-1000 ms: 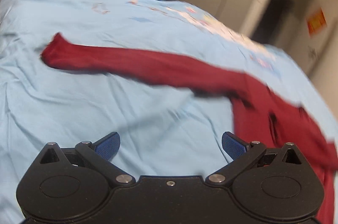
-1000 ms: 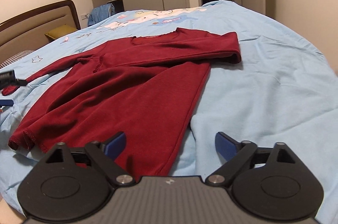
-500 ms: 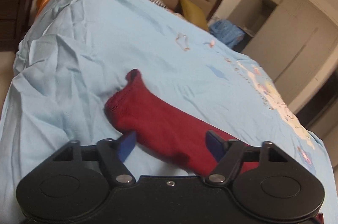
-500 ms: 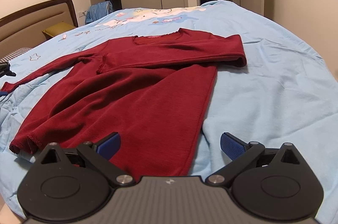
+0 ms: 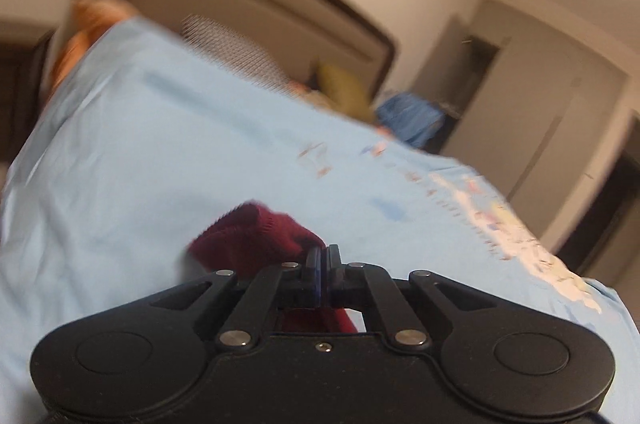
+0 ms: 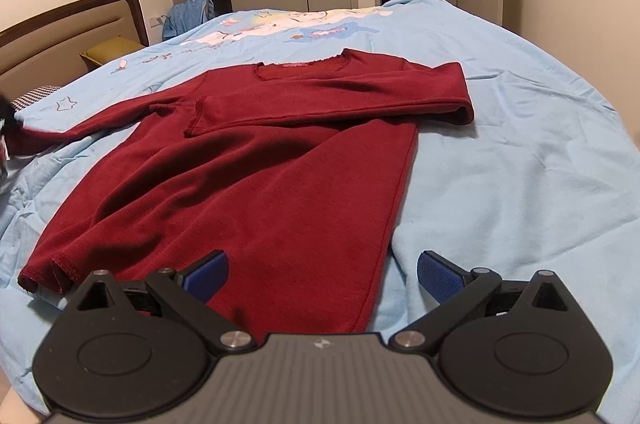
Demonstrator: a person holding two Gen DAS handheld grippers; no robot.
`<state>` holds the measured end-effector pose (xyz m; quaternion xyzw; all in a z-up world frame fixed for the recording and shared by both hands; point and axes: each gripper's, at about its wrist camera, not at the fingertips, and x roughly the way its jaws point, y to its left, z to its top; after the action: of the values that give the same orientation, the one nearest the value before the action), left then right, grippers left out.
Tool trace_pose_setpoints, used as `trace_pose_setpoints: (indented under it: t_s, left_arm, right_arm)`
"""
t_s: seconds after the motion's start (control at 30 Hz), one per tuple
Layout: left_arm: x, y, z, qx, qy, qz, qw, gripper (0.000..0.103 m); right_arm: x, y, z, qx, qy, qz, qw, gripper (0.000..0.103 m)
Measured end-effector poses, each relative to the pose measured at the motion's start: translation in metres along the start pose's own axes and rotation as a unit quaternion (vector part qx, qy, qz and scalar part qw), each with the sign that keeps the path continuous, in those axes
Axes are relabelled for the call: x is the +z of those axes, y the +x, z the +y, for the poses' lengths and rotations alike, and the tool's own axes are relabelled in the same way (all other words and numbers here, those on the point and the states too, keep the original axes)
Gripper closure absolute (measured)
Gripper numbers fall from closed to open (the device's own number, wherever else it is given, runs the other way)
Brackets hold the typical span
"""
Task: Fold small clothes
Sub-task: 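Lift the sleeve with the left tool, fold it across the body, release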
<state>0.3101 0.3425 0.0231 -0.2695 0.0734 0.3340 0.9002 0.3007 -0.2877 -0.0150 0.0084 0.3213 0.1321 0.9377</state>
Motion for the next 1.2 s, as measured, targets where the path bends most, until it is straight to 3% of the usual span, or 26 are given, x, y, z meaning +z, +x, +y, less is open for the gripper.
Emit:
trace_pose_setpoints:
  t_s: [0.07, 0.17, 0.27, 0.37, 0.53, 0.77, 0.87, 1.03, 1.1, 1.2]
  left_arm:
    - [0.01, -0.009, -0.031, -0.046, 0.051, -0.025, 0.9974, 0.103]
    - [0.011, -0.033, -0.09, -0.126, 0.135, -0.052, 0.9814, 0.103]
    - [-0.001, -0.057, -0.148, -0.193, 0.205, -0.062, 0.9576, 0.103]
    - [-0.031, -0.082, -0.205, -0.256, 0.269, -0.06, 0.9266, 0.103]
    - [-0.111, -0.113, -0.277, -0.337, 0.331, -0.018, 0.881, 0.103]
    - [-0.216, -0.125, -0.313, -0.401, 0.356, 0.084, 0.8398, 0.103]
    - [-0.24, -0.122, -0.31, -0.413, 0.365, 0.114, 0.8265, 0.103]
    - [-0.258, -0.113, -0.299, -0.423, 0.377, 0.14, 0.8124, 0.1]
    - [-0.257, -0.106, -0.299, -0.427, 0.373, 0.161, 0.808, 0.091]
    - [-0.251, -0.115, -0.295, -0.433, 0.363, 0.182, 0.8045, 0.067]
  right_arm:
    - [0.0, 0.0, -0.001, 0.001, 0.003, -0.003, 1.0, 0.0]
    - [0.0, 0.0, -0.004, 0.0, 0.011, -0.007, 1.0, 0.0]
    - [0.0, 0.001, -0.009, -0.004, 0.019, -0.011, 1.0, 0.0]
    - [0.0, 0.0, -0.016, -0.008, 0.029, -0.016, 0.999, 0.0]
    - [-0.002, -0.002, -0.031, -0.023, 0.047, -0.021, 0.998, 0.0]
    - [-0.006, -0.005, -0.054, -0.048, 0.071, -0.021, 0.996, 0.0]
    - [-0.009, -0.005, -0.064, -0.057, 0.081, -0.021, 0.995, 0.0]
    - [-0.011, 0.001, -0.072, -0.061, 0.096, -0.015, 0.993, 0.0]
    - [-0.012, 0.003, -0.073, -0.059, 0.098, -0.014, 0.993, 0.0]
    - [-0.011, 0.006, -0.07, -0.054, 0.094, -0.016, 0.994, 0.0]
